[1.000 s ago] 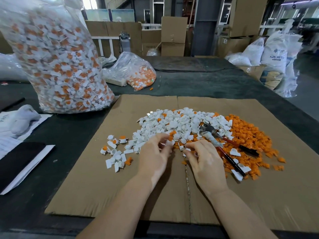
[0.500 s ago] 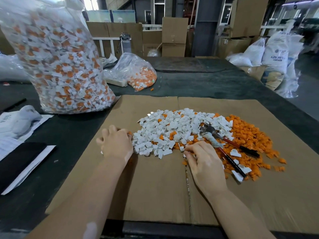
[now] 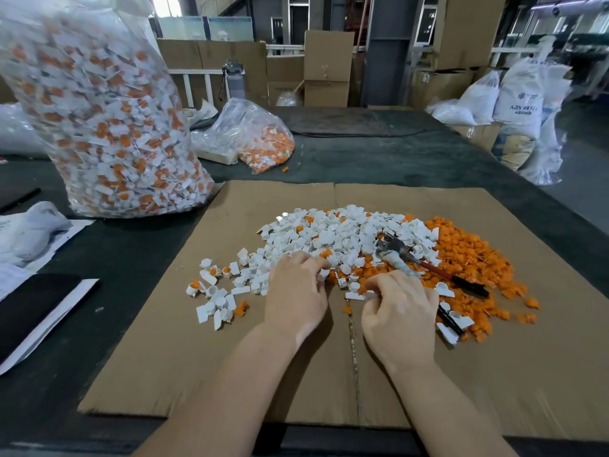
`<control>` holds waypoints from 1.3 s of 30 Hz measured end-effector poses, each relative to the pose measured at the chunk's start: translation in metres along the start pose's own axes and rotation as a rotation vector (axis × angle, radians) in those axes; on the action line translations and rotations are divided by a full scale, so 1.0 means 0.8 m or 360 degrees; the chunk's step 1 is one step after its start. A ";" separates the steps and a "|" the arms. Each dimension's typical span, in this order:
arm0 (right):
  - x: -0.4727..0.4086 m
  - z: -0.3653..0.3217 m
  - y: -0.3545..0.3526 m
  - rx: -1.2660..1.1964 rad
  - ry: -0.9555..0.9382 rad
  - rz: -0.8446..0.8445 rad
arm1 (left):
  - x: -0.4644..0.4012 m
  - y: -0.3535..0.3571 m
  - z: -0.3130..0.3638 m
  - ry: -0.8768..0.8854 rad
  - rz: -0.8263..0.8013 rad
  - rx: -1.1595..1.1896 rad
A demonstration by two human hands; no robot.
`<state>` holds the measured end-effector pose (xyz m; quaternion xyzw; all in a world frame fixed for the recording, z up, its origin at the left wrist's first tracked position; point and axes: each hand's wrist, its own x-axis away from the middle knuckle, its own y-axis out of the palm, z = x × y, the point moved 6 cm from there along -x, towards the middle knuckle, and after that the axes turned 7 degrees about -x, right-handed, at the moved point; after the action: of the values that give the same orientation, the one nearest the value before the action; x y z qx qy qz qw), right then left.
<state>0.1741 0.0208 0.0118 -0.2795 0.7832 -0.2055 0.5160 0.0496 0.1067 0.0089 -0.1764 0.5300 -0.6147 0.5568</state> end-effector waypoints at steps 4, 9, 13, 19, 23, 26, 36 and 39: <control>0.000 0.003 0.004 0.0095 0.0064 -0.0013 | 0.001 0.015 0.012 0.0122 -0.0029 -0.0024; 0.000 0.007 0.006 0.0121 0.0160 -0.0010 | -0.001 0.022 0.016 0.0203 -0.0057 0.0031; -0.003 0.004 0.008 0.0142 0.0102 -0.0029 | 0.001 0.016 0.013 0.0086 0.0025 0.0226; -0.006 0.006 0.014 0.0182 0.0095 -0.0133 | 0.009 0.017 0.014 -0.0094 -0.0065 0.0496; -0.008 0.002 0.010 -0.0113 0.0038 -0.0116 | 0.013 0.020 0.013 -0.0158 -0.0143 0.0597; -0.007 0.001 0.009 -0.0347 0.0023 -0.0106 | 0.013 0.020 0.009 -0.0203 -0.0173 0.0683; -0.008 -0.005 0.006 -0.0522 0.0007 -0.0177 | 0.015 0.021 0.005 -0.0226 -0.0215 0.0921; -0.008 -0.009 0.003 -0.0500 -0.0066 -0.0170 | 0.015 0.020 0.006 -0.0205 -0.0224 0.0913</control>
<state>0.1692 0.0271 0.0176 -0.4022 0.7789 -0.1019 0.4703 0.0576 0.0969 -0.0078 -0.0868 0.2849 -0.7639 0.5725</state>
